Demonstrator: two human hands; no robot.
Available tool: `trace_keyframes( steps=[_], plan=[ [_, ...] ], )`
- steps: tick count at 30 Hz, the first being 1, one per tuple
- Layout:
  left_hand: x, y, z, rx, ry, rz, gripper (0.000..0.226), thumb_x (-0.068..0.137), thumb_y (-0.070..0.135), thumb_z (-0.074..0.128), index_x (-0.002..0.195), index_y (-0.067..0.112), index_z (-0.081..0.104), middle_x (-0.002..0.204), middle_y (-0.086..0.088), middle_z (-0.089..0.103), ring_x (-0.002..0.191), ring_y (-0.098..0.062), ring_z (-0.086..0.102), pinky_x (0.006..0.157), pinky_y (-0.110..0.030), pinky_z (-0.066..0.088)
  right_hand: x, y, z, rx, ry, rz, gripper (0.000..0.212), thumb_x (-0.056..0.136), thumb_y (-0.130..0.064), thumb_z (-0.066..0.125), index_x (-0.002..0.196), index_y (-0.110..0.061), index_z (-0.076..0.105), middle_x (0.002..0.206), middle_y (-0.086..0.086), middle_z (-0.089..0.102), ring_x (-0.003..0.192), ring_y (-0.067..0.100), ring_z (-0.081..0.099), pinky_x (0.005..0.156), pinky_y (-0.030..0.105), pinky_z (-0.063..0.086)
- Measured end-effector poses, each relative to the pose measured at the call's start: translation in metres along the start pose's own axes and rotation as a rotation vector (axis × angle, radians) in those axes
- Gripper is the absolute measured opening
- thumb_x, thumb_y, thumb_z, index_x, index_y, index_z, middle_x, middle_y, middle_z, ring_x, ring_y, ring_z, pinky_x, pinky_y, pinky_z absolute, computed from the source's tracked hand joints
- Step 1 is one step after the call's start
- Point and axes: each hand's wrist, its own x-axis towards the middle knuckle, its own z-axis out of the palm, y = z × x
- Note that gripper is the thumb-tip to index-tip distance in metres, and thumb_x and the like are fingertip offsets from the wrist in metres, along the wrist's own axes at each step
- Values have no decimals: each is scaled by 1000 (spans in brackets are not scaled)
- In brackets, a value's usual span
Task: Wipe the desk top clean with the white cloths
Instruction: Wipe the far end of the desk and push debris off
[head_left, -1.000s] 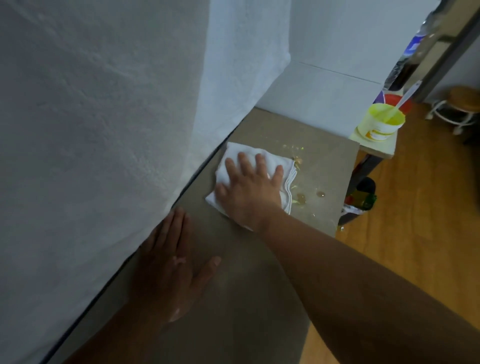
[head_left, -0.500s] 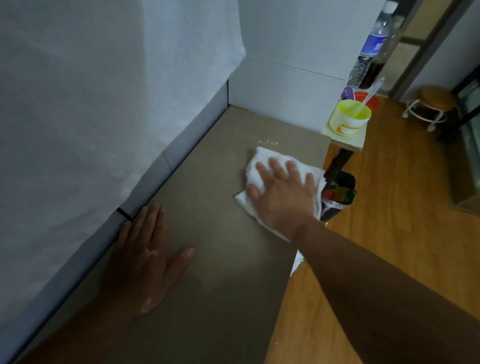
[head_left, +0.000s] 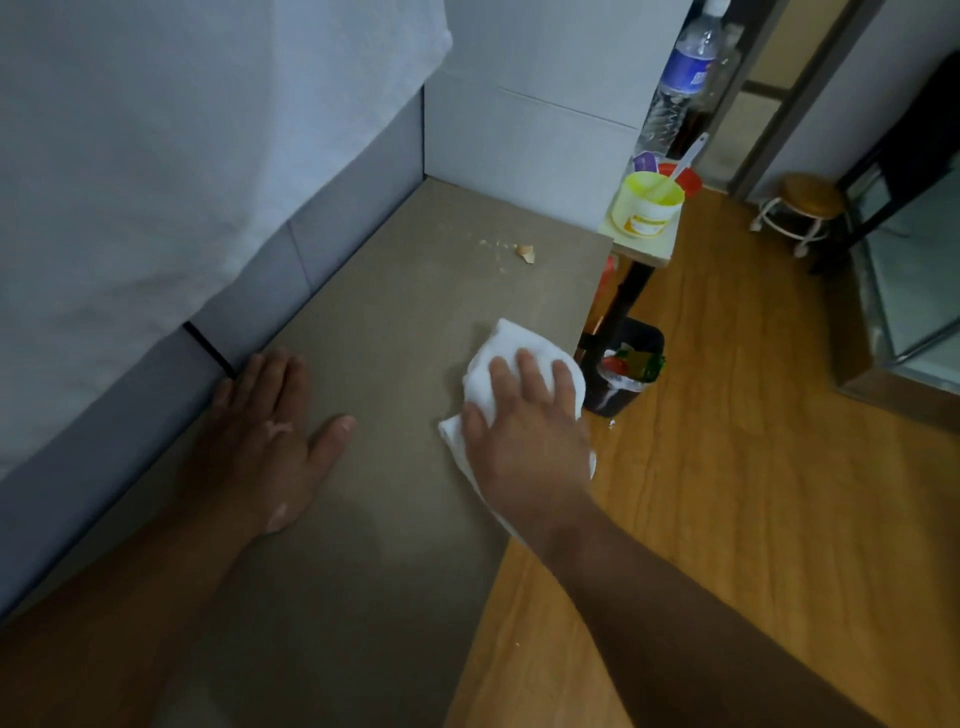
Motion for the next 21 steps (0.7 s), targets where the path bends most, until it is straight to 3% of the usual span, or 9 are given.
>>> trace_keyframes(
  steps=[1,5,8,13,18,21],
  plan=[
    [-2,1,1,-7,19,0,103,87,74,0,162,6,21,170,-17,19,158,-33,11,128,-47,8,-26,-9,3,-10,-10,-12,69,99,-59,13,159,-28,25,170,1,16,159,34,6,115,63,36],
    [-7,1,8,-23,96,58,88,96,63,21,151,-3,41,158,-28,39,150,-44,29,124,-56,23,-93,-29,9,-86,45,-101,62,93,-59,37,146,-30,52,159,1,47,147,37,43,98,66,49],
    [-6,-1,11,-14,125,139,81,99,55,29,146,-7,47,152,-31,46,144,-47,38,120,-59,29,-89,-17,7,-41,22,-194,61,95,-62,36,149,-36,47,162,-2,43,150,35,38,108,68,40],
    [11,2,11,24,49,170,90,98,66,19,156,0,35,163,-23,34,152,-40,29,125,-54,21,-22,5,-12,83,-19,-124,69,95,-64,23,159,-40,29,172,-10,17,160,27,5,122,62,22],
    [40,23,2,-15,-12,58,105,83,78,-3,164,12,10,173,-10,8,160,-28,4,130,-44,4,79,40,-6,52,83,-63,73,93,-67,18,156,-35,36,166,-5,31,158,26,15,120,60,28],
    [52,29,-4,-14,-34,35,106,79,79,-9,165,17,4,174,-7,1,160,-25,-1,130,-42,2,140,66,1,19,95,-27,74,93,-70,18,154,-33,38,163,-5,37,157,25,19,118,61,29]
  ],
)
